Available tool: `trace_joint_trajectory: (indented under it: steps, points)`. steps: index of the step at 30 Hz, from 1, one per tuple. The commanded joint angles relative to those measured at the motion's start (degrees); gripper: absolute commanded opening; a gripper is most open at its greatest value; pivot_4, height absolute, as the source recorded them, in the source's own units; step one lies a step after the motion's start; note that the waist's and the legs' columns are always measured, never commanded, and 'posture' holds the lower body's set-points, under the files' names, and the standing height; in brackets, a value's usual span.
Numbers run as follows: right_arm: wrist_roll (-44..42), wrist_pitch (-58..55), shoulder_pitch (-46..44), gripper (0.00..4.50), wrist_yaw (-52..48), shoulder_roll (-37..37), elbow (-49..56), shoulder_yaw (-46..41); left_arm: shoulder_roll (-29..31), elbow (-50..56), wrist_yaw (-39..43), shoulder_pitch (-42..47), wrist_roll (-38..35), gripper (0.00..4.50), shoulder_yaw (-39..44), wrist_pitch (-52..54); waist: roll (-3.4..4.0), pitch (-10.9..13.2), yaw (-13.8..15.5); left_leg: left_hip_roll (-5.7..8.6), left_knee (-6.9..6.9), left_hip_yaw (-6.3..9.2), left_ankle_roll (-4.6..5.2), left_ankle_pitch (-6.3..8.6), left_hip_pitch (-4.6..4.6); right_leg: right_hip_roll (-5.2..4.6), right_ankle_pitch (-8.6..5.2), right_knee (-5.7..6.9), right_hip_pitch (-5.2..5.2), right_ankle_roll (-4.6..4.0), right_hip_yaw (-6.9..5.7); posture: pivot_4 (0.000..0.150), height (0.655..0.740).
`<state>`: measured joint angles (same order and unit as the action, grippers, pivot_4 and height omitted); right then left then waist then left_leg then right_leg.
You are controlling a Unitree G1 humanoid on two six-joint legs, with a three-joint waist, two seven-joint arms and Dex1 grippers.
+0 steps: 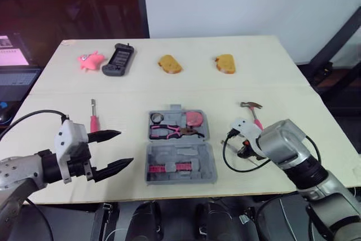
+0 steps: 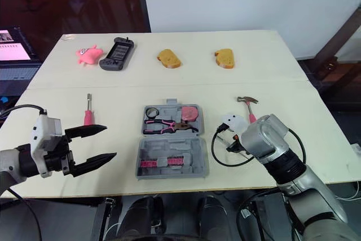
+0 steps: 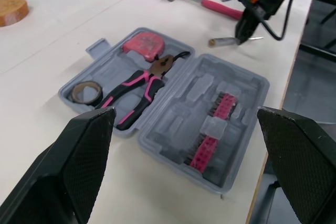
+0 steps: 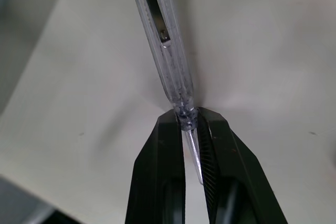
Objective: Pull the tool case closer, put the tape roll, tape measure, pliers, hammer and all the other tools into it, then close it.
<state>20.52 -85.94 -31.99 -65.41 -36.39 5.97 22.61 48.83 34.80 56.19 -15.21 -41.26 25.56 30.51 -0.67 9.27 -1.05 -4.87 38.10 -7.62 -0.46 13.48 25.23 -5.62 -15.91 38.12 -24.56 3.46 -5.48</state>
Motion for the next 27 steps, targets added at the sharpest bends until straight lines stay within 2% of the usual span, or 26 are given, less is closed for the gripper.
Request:
trace_joint_trajectory:
  steps: [1,5,8,13,17,19,22,25,27]
  points:
    - [-2.30,0.47,-0.58,0.04,7.95,2.65,-2.98,-2.65,0.46,1.05,0.03,0.18,-0.67,4.50,0.72,-0.07,-0.14,-0.09,-0.09,-0.01,0.00,0.00,0.00,0.00,-0.01,0.01,0.00,0.00,0.01,0.00,0.00,0.150,0.7188]
    - [-4.66,2.17,-2.03,0.04,14.74,5.40,-6.67,-5.70,0.45,1.11,0.06,0.40,-1.00,4.50,0.96,0.06,-0.59,-0.36,-0.12,-0.04,-0.01,0.00,-0.02,0.00,-0.07,0.05,0.00,0.00,0.07,0.00,0.00,0.150,0.7188]
    - [-7.03,2.28,-3.06,0.04,18.14,6.48,-7.84,-7.23,0.47,0.99,0.26,0.39,-1.31,4.50,1.33,-0.03,-0.66,-0.40,-0.03,-0.05,0.00,0.00,-0.02,0.00,-0.09,0.03,0.01,-0.02,0.07,-0.02,0.00,0.150,0.7188]
    - [-11.33,0.24,-3.49,2.35,20.43,4.05,-4.53,-6.72,0.62,0.78,0.60,0.28,-1.44,4.50,1.53,-0.21,-0.60,-0.37,0.04,-0.04,-0.04,-0.02,-0.02,0.00,-0.04,0.02,0.00,-0.02,0.03,-0.02,0.00,0.150,0.7188]
    - [-15.34,-0.37,-6.11,4.41,19.15,-3.24,0.84,-5.41,0.75,0.24,0.62,1.21,-1.31,4.50,0.99,-0.22,-0.24,-0.14,0.19,-0.02,-0.05,-0.02,-0.01,-0.01,0.12,0.02,0.03,-0.02,-0.12,0.03,0.01,0.150,0.7188]
    - [-18.56,-0.59,-8.01,4.46,17.74,-6.07,3.81,-5.61,0.82,-0.22,0.81,1.84,-1.14,4.50,0.43,-0.33,0.02,0.01,0.21,0.00,-0.05,-0.06,-0.01,-0.01,0.14,0.00,0.04,-0.01,-0.18,0.05,0.03,0.150,0.7188]
    - [-22.59,3.47,-8.10,4.46,16.06,-8.53,8.60,-7.66,0.87,-0.94,1.10,3.04,-0.81,4.50,-0.52,-0.36,0.02,0.01,0.16,-0.05,-0.09,-0.02,-0.01,-0.01,0.12,0.07,0.04,-0.01,-0.18,0.07,0.02,0.150,0.7188]
    - [-26.23,16.06,-2.74,4.46,12.50,-11.44,12.50,-10.42,0.87,-1.59,1.40,4.16,-0.54,4.50,-1.31,-0.35,0.00,0.01,0.44,-0.03,-0.15,-0.02,-0.01,0.00,0.14,0.07,0.08,-0.02,-0.19,0.22,0.02,0.150,0.7188]
    - [-26.23,19.43,0.13,4.46,14.31,-11.36,11.38,-12.10,0.90,-1.89,1.57,4.55,-0.51,4.50,-1.57,-0.39,-0.01,0.01,0.43,0.00,-0.15,-0.03,0.00,0.00,0.14,0.06,0.07,-0.04,-0.12,0.25,-0.01,0.150,0.7188]
